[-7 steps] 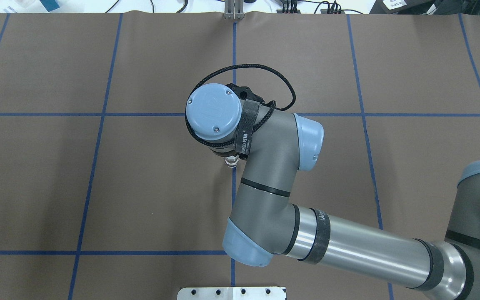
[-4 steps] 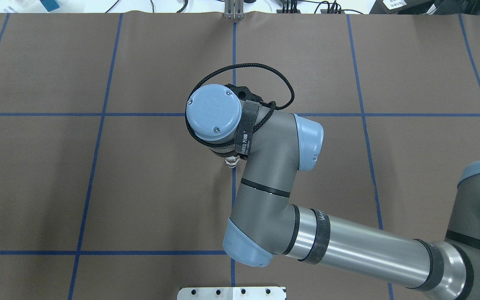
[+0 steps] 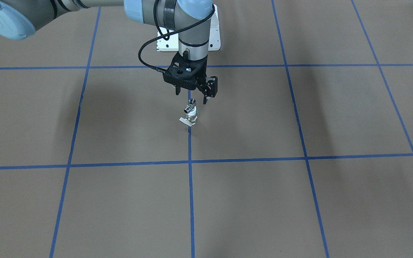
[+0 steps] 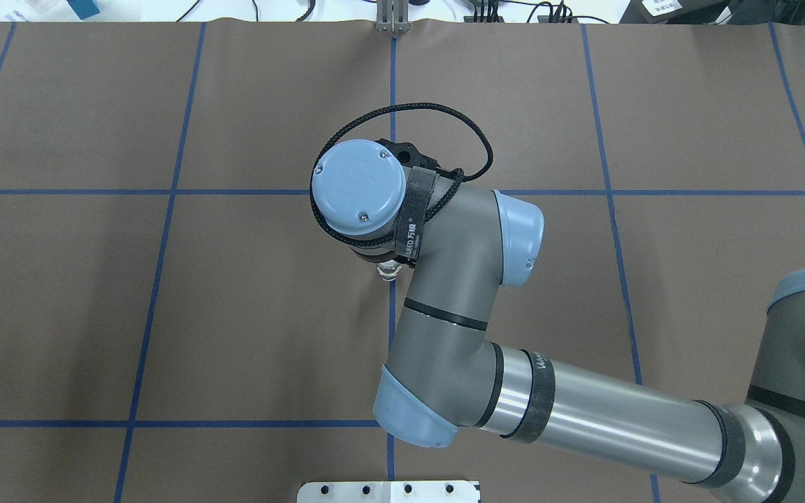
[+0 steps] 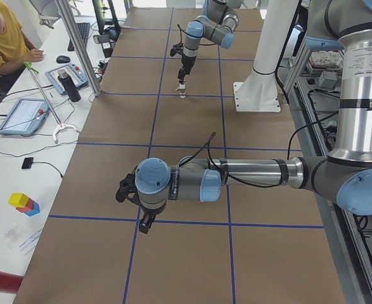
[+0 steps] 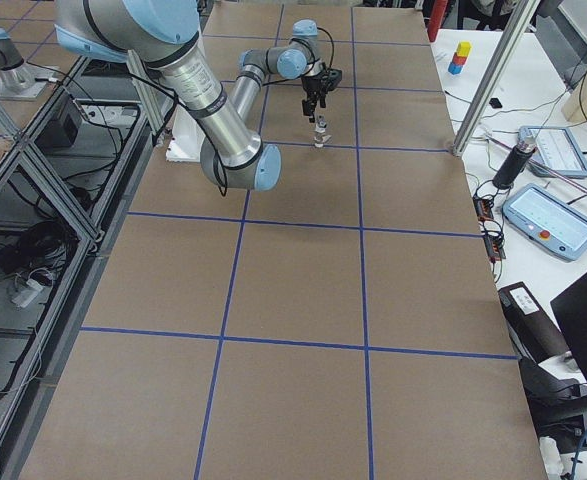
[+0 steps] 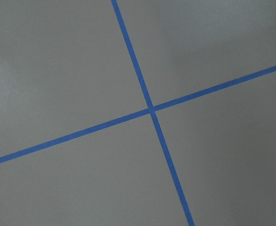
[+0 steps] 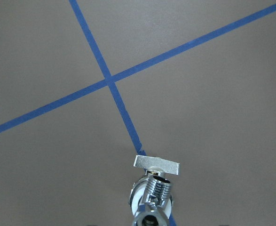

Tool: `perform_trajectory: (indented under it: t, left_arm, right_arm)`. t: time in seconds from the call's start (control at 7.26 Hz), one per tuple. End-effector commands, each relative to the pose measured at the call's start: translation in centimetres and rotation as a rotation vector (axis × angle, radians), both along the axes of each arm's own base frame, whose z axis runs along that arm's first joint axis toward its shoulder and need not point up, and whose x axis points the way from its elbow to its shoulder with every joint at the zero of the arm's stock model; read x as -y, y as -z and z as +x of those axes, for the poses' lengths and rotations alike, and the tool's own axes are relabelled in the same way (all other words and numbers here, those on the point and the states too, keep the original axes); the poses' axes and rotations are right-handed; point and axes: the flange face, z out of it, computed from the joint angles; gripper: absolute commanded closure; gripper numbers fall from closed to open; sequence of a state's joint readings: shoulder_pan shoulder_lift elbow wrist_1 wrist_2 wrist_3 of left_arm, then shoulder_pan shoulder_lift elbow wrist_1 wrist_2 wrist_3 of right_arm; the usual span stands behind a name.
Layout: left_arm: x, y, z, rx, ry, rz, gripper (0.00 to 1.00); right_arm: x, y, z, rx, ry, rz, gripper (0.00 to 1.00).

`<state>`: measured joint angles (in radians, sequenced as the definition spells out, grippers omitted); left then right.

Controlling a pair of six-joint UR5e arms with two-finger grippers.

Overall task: Assemble PPR valve and pipe with both arms
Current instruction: 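Lower the chrome fitting into the top of the white valve, then open the right gripper and raise it away from the valve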

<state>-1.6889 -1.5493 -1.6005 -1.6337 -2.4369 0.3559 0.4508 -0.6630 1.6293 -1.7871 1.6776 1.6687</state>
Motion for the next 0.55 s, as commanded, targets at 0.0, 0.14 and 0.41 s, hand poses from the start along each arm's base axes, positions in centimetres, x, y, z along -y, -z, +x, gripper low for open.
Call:
perform_trajectory:
  t: [0.0,0.14,0.41]
  left_arm:
    - [-0.1,0.0,0.0,-0.001,0.003,-0.005,0.0]
    - [-0.3,-0.3,0.0,-0.003,0.007,-0.027,0.0]
    - [-0.9,-2.3,0.1,-0.006,0.01,-0.078,0.0]
  right_arm:
    - [1.9,2.3,3.4,0.044,-0.011,0.037,0.0]
    - [4.1,2.8,6.2,0.07,-0.012,0.023,0.0]
    - [8.8,2.4,12.3,0.086,0.006,0.028,0.0]
